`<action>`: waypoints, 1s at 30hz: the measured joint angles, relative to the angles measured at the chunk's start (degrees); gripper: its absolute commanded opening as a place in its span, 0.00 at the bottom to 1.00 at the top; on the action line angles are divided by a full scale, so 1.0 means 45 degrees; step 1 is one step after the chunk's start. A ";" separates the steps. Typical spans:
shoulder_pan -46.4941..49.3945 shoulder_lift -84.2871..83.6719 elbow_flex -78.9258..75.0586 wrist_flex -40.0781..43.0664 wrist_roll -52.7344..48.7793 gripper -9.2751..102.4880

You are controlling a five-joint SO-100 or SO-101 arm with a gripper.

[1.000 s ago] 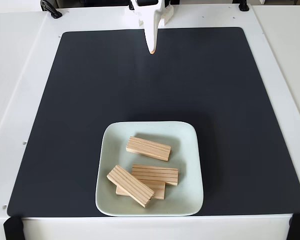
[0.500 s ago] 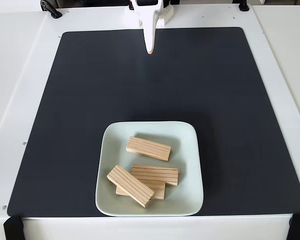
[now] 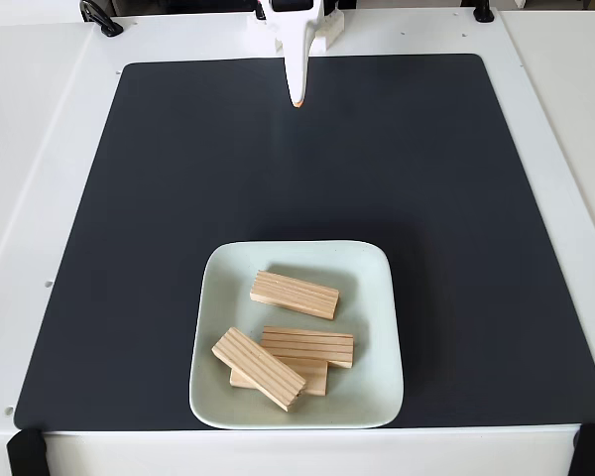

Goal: Pick up the wooden block and place them on the plate.

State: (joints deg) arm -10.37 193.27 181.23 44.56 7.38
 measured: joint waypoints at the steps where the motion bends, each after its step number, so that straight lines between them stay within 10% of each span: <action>1: -0.0059 0.0000 0.0000 0.0000 -0.0078 0.08; 30: -0.0137 0.0000 0.0000 0.0000 -0.0137 0.08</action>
State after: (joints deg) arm -10.99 193.27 181.23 44.56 6.77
